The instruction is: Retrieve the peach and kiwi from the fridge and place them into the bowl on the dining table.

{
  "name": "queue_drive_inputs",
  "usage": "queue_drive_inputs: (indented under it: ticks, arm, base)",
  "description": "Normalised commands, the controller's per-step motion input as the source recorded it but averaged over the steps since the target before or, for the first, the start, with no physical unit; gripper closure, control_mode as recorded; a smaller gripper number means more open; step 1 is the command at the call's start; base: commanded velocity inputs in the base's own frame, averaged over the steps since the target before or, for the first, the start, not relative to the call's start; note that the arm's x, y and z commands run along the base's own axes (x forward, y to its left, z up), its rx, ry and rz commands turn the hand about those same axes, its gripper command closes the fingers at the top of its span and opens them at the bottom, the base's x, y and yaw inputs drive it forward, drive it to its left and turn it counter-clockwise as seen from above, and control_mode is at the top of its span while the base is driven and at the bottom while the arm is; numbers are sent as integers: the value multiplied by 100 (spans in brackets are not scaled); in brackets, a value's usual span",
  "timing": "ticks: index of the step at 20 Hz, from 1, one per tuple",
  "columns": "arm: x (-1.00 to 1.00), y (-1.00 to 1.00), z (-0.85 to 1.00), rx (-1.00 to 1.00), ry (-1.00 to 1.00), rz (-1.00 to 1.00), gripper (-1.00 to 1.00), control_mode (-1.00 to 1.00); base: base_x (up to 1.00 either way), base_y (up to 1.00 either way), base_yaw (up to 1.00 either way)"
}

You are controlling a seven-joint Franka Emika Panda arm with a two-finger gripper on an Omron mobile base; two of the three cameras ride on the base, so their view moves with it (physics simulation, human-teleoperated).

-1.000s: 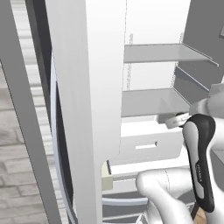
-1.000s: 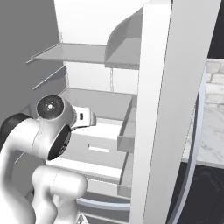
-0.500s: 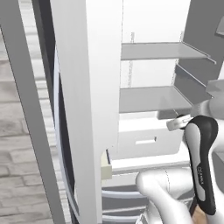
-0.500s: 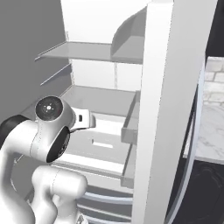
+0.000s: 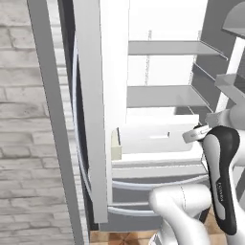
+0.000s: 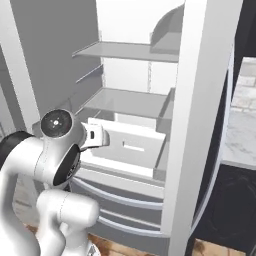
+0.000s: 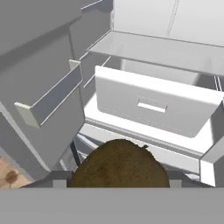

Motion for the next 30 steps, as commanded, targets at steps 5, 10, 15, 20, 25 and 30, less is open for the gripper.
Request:
queue_drive_inputs:
  ticks: [5,10,15,20,25,30]
  arm:
    - [0,0,0,0,0,0,100,100]
    - [0,0,0,0,0,0,100,100]
    - [0,0,0,0,0,0,100,100]
    - [0,0,0,0,0,0,100,100]
    - [0,0,0,0,0,0,100,100]
    - [0,0,0,0,0,0,100,100]
  base:
    - [-55,-3,28]
    - [-42,0,37]
    - [-36,0,44]
    - [-35,2,55]
    - [-18,8,61]
    - [-10,15,61]
